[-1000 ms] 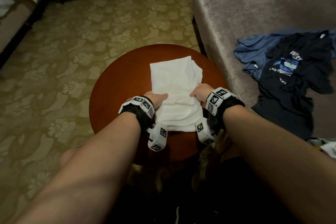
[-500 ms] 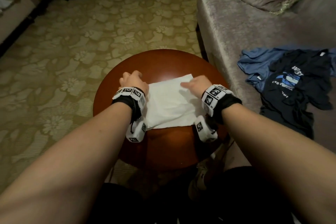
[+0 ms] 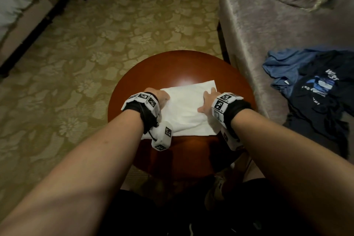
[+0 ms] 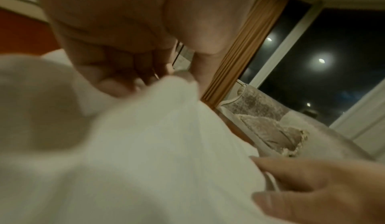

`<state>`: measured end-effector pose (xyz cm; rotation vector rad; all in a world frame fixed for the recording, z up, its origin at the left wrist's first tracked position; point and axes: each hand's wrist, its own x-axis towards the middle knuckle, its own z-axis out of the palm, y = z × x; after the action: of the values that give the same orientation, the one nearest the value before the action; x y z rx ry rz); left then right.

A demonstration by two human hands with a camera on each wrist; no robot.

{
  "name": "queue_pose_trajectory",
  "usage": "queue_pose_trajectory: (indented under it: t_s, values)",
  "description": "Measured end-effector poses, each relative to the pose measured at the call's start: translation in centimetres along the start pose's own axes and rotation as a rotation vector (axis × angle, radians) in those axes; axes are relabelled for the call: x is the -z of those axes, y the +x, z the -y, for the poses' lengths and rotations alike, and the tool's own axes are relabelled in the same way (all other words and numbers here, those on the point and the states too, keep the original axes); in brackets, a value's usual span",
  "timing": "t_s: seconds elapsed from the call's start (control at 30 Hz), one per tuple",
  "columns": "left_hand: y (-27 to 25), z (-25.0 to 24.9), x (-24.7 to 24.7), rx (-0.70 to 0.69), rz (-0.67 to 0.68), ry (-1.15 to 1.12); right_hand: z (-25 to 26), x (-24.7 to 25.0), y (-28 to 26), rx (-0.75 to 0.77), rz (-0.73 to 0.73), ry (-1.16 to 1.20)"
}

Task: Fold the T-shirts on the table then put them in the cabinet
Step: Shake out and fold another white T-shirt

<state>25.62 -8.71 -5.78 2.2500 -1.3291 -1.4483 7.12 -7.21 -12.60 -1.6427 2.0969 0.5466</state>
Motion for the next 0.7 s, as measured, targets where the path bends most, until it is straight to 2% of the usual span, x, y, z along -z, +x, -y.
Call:
queue_pose_trajectory:
  t_s: [0.23, 0.33, 0.43, 0.5, 0.6, 0.67, 0.7]
  values:
    - [-0.6, 0.2, 0.0, 0.072, -0.032, -0.112, -0.4, -1.1, -0.7, 0.003, -0.011, -0.04]
    - [-0.4, 0.4, 0.1, 0.05, -0.018, -0.124, -0.4, -0.9, -0.9, 0.007, -0.005, 0.002]
    - [0.1, 0.8, 0.1, -0.063, -0.066, 0.011, -0.4, -0.6, -1.3, 0.004, 0.014, 0.032]
    - [0.6, 1.5, 0.3, -0.131, -0.151, 0.137, -0.6, 0.0, -1.8, 0.005, 0.008, 0.054]
    - [1.7, 2.9, 0.3, -0.297, -0.317, 0.393, -1.2, 1.5, -2.8, -0.018, -0.089, 0.177]
    - [1.9, 3.3, -0.2, -0.455, -0.332, 0.463, -1.3, 1.9, -2.6, -0.114, -0.15, 0.328]
    - [1.9, 3.3, -0.5, -0.496, -0.283, 0.526, -1.3, 1.9, -2.5, -0.172, -0.155, 0.385]
